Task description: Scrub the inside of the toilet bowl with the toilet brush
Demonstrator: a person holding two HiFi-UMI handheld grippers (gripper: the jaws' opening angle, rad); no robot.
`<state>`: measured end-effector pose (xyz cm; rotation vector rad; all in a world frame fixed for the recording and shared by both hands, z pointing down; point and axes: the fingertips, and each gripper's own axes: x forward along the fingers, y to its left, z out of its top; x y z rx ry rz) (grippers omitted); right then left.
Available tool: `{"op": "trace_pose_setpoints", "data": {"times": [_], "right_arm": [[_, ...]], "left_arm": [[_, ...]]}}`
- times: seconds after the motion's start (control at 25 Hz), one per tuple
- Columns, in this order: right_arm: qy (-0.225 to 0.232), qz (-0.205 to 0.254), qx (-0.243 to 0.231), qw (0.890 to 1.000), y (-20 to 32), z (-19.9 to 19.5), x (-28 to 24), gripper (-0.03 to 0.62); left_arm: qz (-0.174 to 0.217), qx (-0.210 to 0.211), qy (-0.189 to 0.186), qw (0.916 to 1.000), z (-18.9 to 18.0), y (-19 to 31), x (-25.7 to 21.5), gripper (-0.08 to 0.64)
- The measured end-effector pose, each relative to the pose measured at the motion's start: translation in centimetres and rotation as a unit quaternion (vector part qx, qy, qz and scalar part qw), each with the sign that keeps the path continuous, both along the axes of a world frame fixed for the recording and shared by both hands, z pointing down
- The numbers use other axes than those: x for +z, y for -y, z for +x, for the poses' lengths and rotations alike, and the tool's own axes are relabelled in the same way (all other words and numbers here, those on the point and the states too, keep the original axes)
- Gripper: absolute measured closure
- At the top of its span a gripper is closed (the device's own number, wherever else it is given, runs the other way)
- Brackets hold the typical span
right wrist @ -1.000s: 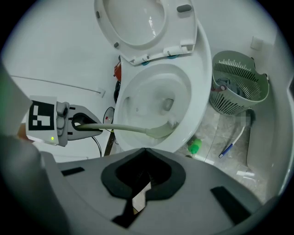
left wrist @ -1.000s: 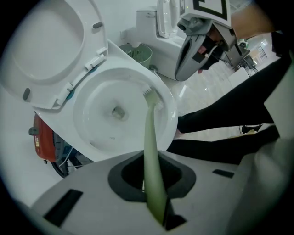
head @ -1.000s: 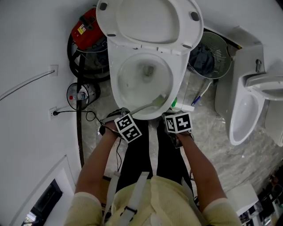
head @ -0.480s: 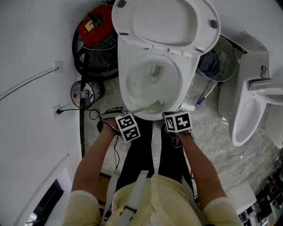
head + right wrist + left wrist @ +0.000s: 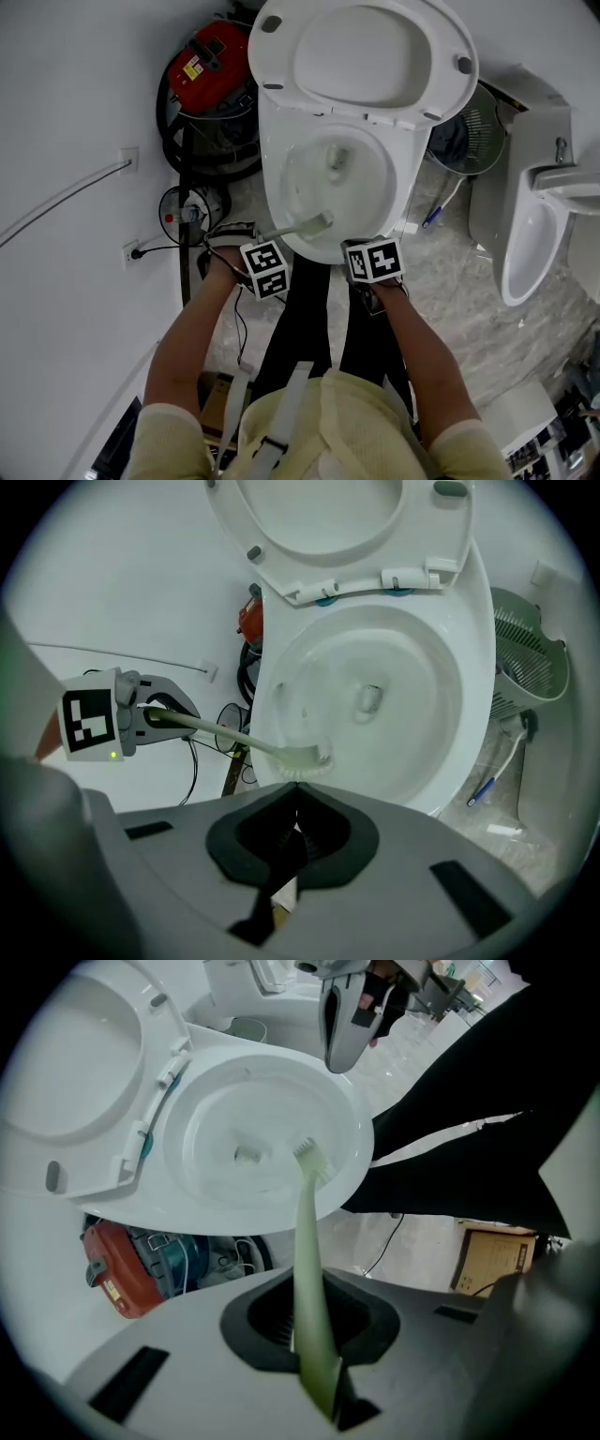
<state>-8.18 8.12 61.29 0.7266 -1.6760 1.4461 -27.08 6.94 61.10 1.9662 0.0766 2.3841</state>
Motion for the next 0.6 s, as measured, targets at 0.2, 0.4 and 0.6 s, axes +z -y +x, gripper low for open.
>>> {"op": "trace_pose_setpoints", "data": {"times": [0.2,0.4,0.6], "right_arm": [[0.002,0.000,0.008,1.000,0.2,-0.7,-0.6,0.577],[-0.003,0.001,0.011,1.000,0.1,-0.3,-0.9,0.577],[-0.004,0.003,0.029,1.000,0.3,0.3,-0.9,0.577]], "left_arm": [[0.020,0.032,0.031,0.9988,-1.5,2.3,-0.2,0.522],[0.057,0.055,0.058,0.9952,-2.2,5.6,-0.6,0.521],[0.113,0.058,0.087,0.9881,-2.5,8.9,-1.3,0.522]]}}
